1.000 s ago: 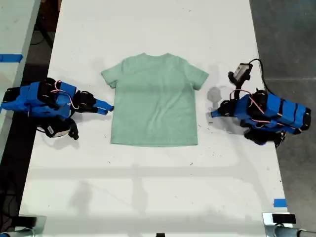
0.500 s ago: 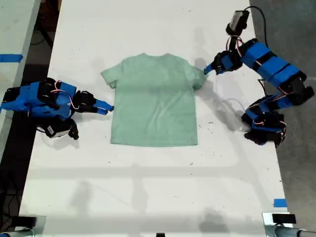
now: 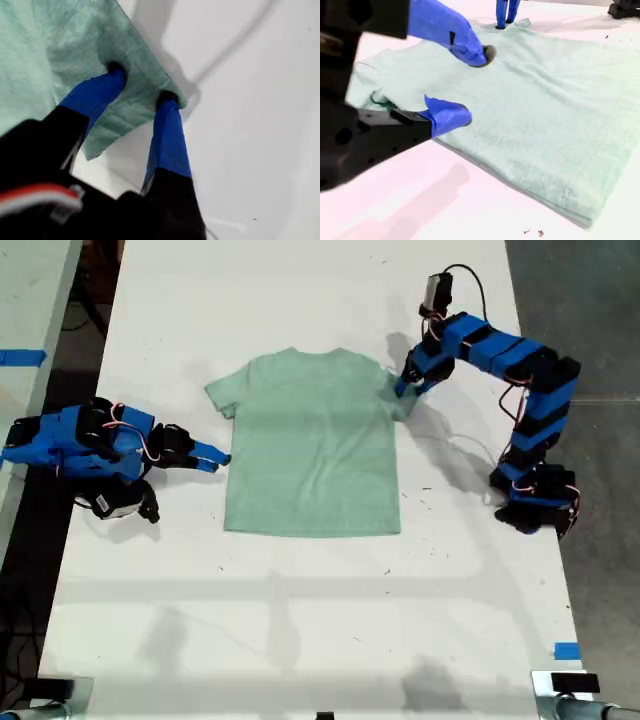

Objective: Fold t shirt

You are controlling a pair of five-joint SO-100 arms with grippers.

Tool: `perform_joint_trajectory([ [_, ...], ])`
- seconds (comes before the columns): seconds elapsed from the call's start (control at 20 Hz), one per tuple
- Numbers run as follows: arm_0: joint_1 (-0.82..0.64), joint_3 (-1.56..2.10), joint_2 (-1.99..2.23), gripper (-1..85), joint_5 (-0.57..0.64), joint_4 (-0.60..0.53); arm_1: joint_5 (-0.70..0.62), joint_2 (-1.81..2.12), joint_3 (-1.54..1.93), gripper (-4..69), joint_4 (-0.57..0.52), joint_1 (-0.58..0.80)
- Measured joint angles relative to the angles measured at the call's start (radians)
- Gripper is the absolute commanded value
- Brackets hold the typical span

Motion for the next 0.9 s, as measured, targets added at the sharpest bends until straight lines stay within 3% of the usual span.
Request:
perform_joint_trajectory([
  [0.25, 0.000, 0.000, 0.000, 15.4, 0.000, 0.000, 0.014, 0.000, 0.000, 11.3, 0.000, 0.005],
  [0.35, 0.000, 0.000, 0.000, 15.4, 0.000, 0.000, 0.014, -0.021, -0.005, 1.5, -0.003, 0.006],
  [0.7, 0.000, 0.000, 0.000, 15.4, 0.000, 0.000, 0.014, -0.025, -0.066, 1.5, 0.046, 0.003],
  [0.9, 0.000, 0.000, 0.000, 15.4, 0.000, 0.000, 0.014, 0.009, -0.310, 1.5, 0.132, -0.146],
])
